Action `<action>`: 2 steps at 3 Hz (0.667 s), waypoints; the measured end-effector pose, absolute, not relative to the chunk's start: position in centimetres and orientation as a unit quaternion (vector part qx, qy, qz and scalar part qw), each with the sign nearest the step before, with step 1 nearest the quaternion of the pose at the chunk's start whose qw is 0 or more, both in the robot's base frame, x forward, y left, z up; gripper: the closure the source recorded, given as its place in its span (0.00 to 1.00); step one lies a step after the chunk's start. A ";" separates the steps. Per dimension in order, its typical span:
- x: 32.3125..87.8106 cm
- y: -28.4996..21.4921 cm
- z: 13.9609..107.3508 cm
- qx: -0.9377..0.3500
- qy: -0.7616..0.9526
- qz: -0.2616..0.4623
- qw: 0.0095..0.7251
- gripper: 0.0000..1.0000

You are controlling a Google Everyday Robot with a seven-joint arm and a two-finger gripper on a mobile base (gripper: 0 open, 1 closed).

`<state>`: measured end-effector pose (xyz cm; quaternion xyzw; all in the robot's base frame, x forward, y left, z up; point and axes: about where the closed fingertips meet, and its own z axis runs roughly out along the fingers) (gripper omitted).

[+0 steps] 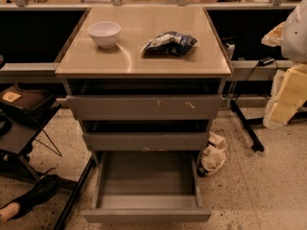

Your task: Place blue chip bag into bottom drawer

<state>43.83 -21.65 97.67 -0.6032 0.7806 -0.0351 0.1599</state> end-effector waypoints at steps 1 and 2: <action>45.0 -21.1 97.8 -0.605 0.778 -0.036 0.164 0.00; 49.5 -20.0 97.8 -0.600 0.780 -0.043 0.176 0.00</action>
Offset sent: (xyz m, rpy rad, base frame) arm 0.1200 0.0324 -0.0010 0.0126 -0.0573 -0.0171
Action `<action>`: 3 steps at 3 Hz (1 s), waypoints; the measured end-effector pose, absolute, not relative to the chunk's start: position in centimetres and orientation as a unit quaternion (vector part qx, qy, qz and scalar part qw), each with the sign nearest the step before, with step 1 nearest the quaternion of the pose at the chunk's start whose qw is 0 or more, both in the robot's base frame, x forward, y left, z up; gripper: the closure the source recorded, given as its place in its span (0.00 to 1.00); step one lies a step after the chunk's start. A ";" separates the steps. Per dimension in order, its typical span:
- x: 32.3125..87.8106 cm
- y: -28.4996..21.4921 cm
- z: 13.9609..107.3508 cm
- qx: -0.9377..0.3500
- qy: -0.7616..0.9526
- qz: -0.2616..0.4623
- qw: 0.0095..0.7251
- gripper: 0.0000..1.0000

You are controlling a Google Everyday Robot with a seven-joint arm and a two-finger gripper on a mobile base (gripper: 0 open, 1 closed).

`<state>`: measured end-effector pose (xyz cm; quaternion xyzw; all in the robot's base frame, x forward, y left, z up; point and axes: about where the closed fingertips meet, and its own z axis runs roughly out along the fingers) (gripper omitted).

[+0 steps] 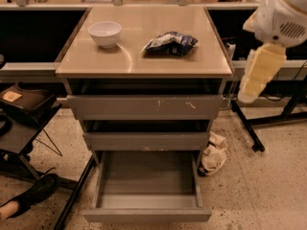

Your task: Place blue chip bag into bottom drawer

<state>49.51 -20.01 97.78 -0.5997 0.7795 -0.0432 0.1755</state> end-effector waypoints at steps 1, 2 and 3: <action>55.8 -18.4 97.9 -0.589 0.784 -0.061 0.189 0.00; 55.8 -18.4 97.9 -0.589 0.784 -0.061 0.189 0.00; 56.8 -18.4 98.1 -0.595 0.777 -0.048 0.200 0.00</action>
Offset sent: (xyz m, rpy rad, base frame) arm 0.0515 0.0103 -0.0014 -0.0080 -0.0267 -0.0286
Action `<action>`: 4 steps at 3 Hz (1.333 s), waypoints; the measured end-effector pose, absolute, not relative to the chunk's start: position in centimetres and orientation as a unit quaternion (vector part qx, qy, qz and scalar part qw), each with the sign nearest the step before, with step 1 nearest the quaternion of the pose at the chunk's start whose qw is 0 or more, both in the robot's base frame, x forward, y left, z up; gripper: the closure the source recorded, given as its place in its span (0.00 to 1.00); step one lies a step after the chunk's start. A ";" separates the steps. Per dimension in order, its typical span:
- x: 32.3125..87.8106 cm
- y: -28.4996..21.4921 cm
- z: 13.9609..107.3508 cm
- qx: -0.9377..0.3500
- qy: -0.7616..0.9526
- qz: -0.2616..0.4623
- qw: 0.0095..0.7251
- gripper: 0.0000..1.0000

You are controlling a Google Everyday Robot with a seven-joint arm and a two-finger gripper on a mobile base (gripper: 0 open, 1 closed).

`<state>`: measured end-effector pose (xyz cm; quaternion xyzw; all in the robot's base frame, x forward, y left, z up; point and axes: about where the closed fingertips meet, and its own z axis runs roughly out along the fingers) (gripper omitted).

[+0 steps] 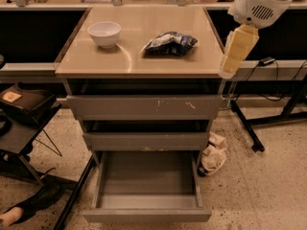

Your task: Place blue chip bag into bottom drawer

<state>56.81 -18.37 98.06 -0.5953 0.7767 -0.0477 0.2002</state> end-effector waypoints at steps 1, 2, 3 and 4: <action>60.5 -16.0 96.4 -0.624 0.753 0.011 0.208 0.00; 65.9 -11.1 92.9 -0.637 0.740 0.080 0.200 0.00; 73.5 -5.7 89.3 -0.620 0.747 0.110 0.215 0.00; 73.9 -5.3 89.0 -0.619 0.746 0.110 0.219 0.00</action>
Offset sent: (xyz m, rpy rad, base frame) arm 0.2234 0.1243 0.0466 0.3812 -0.0267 0.2269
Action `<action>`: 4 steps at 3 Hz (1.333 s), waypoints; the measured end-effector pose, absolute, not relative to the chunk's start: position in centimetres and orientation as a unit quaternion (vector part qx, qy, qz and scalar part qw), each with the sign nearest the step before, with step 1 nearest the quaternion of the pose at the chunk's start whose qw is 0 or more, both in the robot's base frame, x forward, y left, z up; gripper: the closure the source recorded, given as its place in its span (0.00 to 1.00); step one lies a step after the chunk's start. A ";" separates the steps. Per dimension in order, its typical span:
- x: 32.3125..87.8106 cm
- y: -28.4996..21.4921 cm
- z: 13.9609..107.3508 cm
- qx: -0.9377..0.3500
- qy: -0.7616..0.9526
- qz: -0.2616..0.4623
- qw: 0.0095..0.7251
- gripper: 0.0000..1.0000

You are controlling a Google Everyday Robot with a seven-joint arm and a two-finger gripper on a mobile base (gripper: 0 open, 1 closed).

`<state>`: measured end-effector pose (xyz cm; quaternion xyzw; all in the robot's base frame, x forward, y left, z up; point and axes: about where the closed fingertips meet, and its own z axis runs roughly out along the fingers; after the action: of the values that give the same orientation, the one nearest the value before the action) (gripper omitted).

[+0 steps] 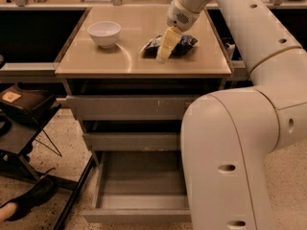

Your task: Place blue chip bag into bottom drawer

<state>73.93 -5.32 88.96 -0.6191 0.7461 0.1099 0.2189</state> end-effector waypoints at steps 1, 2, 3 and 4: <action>76.8 -6.3 88.4 -0.580 0.776 0.077 0.236 0.00; 83.1 -8.0 87.7 -0.487 0.829 0.004 0.274 0.00; 83.7 -8.0 86.5 -0.468 0.840 0.020 0.275 0.00; 83.7 -8.0 86.5 -0.468 0.840 0.020 0.274 0.00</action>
Offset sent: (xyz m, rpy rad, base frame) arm 0.1855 -0.0629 0.0081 -0.0824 -0.2946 -0.6932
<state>83.67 -7.97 86.46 -0.4677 0.8400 0.0203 0.2745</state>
